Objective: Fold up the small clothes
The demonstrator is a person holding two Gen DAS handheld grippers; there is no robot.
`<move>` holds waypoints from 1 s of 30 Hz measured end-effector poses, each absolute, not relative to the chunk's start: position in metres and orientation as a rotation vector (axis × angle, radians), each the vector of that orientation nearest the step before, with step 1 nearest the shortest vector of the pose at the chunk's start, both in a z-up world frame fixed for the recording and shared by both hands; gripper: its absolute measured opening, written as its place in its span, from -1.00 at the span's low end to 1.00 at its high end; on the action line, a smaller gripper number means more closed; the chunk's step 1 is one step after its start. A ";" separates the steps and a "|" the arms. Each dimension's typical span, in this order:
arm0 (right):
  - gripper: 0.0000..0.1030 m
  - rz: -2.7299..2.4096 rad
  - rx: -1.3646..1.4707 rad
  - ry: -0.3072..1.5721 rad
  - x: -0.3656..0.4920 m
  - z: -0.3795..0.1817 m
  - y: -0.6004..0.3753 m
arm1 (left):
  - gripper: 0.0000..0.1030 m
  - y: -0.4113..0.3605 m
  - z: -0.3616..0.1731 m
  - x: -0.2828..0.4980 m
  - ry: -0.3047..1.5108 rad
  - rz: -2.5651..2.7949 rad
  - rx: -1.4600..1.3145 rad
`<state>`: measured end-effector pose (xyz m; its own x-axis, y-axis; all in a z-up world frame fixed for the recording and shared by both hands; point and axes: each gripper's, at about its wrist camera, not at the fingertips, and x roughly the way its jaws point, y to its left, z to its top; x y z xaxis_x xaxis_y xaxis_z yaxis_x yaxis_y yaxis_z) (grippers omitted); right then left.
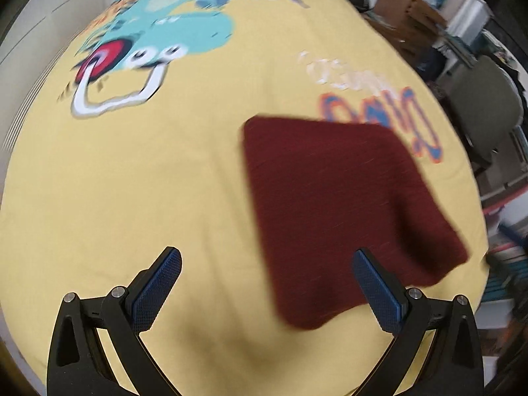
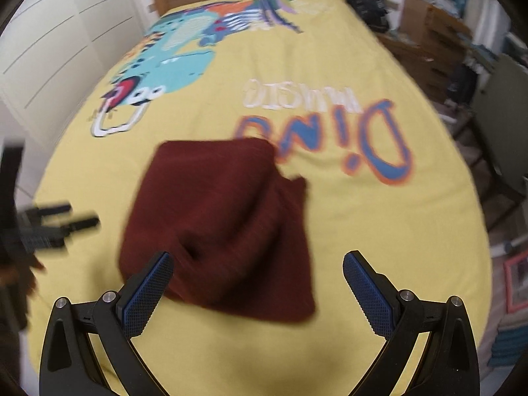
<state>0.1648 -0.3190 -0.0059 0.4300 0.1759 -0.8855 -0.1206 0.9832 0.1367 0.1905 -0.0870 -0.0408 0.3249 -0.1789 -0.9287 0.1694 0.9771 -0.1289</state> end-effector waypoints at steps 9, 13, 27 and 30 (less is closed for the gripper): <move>0.40 0.245 0.059 1.353 0.234 -0.062 -0.270 | 0.98 -0.050 -0.053 0.165 1.220 -0.211 -0.008; -0.22 0.242 0.100 1.438 0.227 -0.094 -0.274 | 0.98 -0.044 -0.065 0.165 1.252 -0.245 -0.054; -0.50 0.190 0.222 1.293 0.164 -0.074 -0.350 | 0.98 -0.068 -0.076 0.169 1.246 -0.285 -0.004; -0.50 0.153 0.222 1.325 0.156 -0.092 -0.364 | 0.98 -0.078 -0.077 0.169 1.248 -0.300 0.009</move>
<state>0.1562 -0.3637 -0.0919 0.2376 0.2365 -0.9421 0.0151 0.9689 0.2470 0.1686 -0.0778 -0.0770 0.2828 -0.2194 -0.9338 0.2292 0.9608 -0.1563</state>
